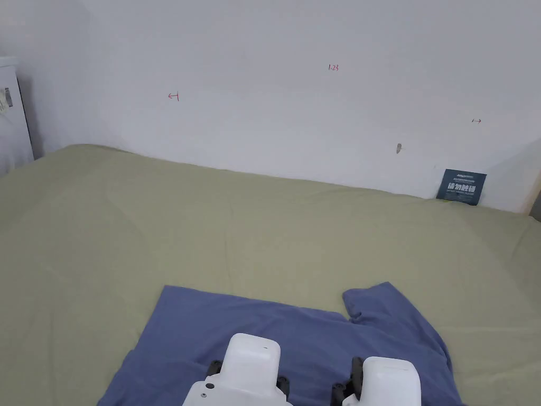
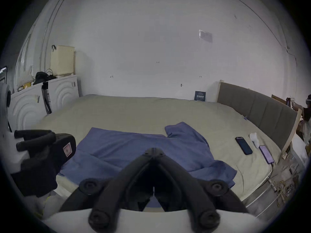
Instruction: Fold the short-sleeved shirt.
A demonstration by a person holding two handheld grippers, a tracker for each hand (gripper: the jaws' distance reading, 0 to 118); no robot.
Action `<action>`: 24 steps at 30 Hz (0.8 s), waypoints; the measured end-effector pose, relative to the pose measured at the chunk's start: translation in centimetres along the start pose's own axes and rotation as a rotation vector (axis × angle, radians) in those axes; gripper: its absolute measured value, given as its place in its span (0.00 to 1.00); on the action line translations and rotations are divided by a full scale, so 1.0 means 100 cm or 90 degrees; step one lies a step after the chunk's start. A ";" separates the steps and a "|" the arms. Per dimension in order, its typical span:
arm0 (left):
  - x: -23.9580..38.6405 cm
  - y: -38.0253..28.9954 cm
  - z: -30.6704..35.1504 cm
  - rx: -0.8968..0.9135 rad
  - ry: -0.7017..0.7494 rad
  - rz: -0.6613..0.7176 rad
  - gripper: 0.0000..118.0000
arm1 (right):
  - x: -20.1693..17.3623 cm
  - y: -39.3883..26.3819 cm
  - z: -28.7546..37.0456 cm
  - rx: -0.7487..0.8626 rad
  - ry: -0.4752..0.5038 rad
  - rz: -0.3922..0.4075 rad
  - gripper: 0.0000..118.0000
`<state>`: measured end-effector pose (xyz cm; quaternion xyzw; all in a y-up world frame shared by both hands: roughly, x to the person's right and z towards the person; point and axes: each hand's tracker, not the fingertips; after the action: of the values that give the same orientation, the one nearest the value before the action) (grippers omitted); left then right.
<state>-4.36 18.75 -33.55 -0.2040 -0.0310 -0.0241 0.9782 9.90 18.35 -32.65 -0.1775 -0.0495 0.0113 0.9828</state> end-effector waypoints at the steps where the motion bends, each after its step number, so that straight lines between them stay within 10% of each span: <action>1: -0.002 0.002 -0.001 -0.003 -0.001 0.004 0.00 | 0.002 0.002 0.000 -0.002 0.004 -0.003 0.01; 17: -0.215 0.101 -0.263 -0.303 0.026 0.120 0.01 | 0.069 0.020 -0.045 -0.035 -0.054 -0.036 0.01; 22: -0.211 0.091 -0.372 -0.445 0.029 0.092 0.64 | 0.085 0.019 -0.074 -0.070 -0.065 -0.038 0.01; 24: -0.192 0.076 -0.387 -0.490 0.017 0.074 0.64 | 0.090 0.019 -0.081 -0.081 -0.070 -0.043 0.01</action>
<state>-21.10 10.84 -73.31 -0.5570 0.0048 0.0189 0.8303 19.64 17.65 -40.04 -0.2370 -0.1102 -0.0152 0.9651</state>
